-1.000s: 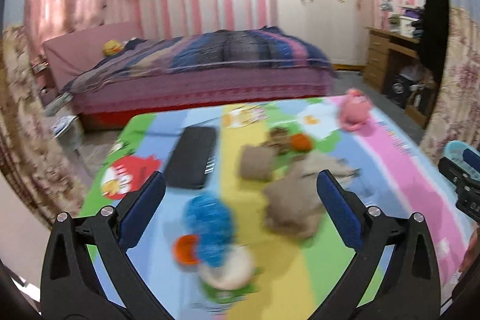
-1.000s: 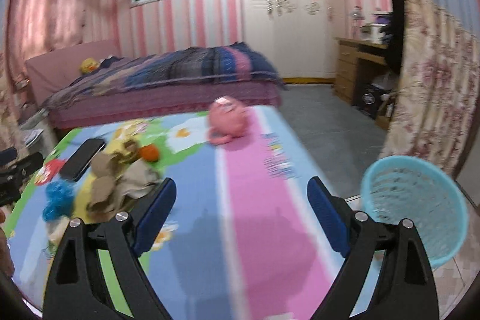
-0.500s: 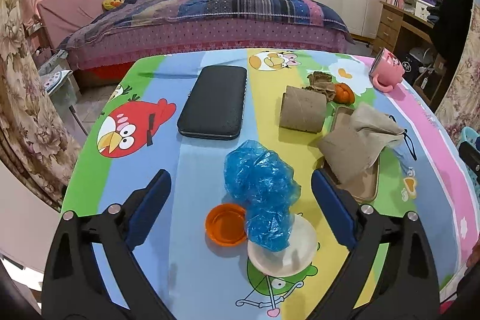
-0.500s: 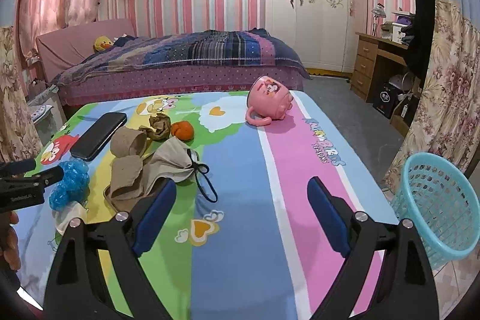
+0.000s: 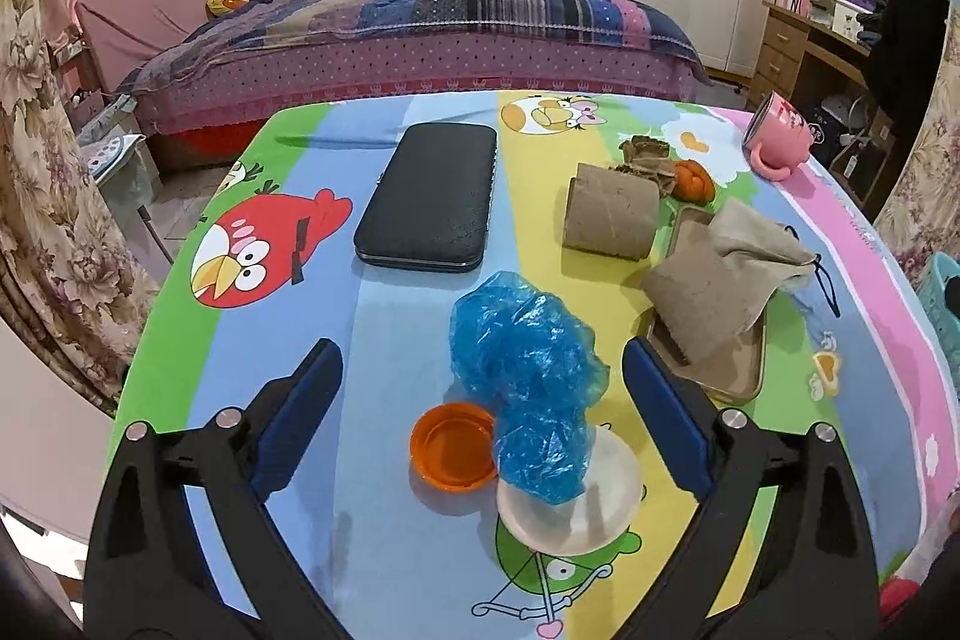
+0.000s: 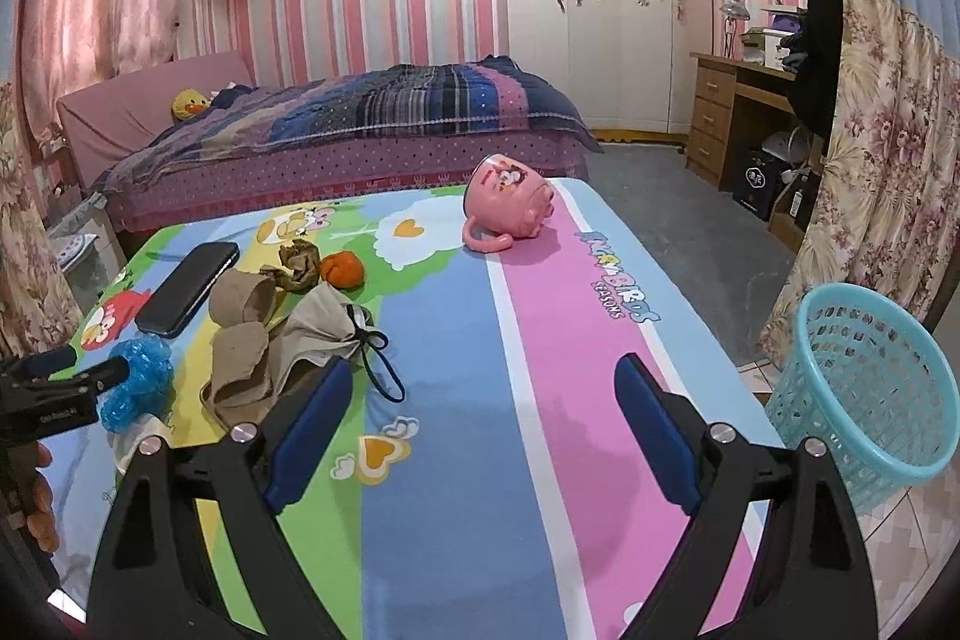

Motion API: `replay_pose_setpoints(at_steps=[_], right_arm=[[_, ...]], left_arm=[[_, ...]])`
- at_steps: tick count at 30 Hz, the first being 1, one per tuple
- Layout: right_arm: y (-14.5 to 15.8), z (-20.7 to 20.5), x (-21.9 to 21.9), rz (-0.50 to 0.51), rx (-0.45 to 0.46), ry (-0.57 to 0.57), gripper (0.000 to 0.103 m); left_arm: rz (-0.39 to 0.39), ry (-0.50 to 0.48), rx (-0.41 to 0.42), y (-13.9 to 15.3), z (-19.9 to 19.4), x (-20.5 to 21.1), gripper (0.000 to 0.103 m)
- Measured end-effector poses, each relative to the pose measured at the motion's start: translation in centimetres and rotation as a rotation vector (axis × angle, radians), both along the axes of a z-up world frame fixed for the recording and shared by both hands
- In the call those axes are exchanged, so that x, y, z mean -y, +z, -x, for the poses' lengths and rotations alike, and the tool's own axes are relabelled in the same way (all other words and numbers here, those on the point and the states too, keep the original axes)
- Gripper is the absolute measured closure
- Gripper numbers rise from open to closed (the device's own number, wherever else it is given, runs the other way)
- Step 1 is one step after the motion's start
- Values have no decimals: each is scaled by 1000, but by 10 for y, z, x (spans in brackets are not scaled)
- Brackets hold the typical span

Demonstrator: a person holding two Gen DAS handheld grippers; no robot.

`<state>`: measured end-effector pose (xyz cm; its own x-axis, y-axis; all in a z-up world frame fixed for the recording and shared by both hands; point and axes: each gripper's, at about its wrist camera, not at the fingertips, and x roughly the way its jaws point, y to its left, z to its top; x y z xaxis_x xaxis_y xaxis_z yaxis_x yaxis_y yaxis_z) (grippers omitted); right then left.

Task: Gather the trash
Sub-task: 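Lower the left gripper onto the blue plastic bag and close it, then grasp the brown square pad with the right gripper while the left gripper holds the blue bag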

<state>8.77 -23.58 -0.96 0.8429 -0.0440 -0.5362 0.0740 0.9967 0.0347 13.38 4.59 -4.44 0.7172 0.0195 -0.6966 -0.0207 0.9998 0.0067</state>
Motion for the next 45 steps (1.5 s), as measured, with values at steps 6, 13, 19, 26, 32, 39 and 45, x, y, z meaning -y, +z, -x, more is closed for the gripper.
replay_pose_setpoints(at_steps=[6, 13, 19, 26, 32, 39, 45], right_arm=[[-8, -9, -25, 34, -7, 56, 16], [-20, -10, -38, 55, -28, 76, 16], [-23, -15, -47, 75, -43, 95, 16], [-26, -15, -54, 91, -50, 108, 16], [-27, -15, -53, 89, -55, 105, 16], [-23, -24, -73, 106, -44, 150, 16], [-29, -40, -111, 127, -57, 232, 16]], left_arm=[[5, 12, -23, -9, -4, -5, 15], [54, -62, -69, -18, -13, 2, 65], [73, -87, -49, -10, -13, 3, 88], [103, -54, -52, -7, -17, -8, 91], [90, -47, -39, -5, -15, -9, 91], [88, -12, -17, 1, -14, -21, 91], [69, 11, 12, 9, -16, -29, 92]])
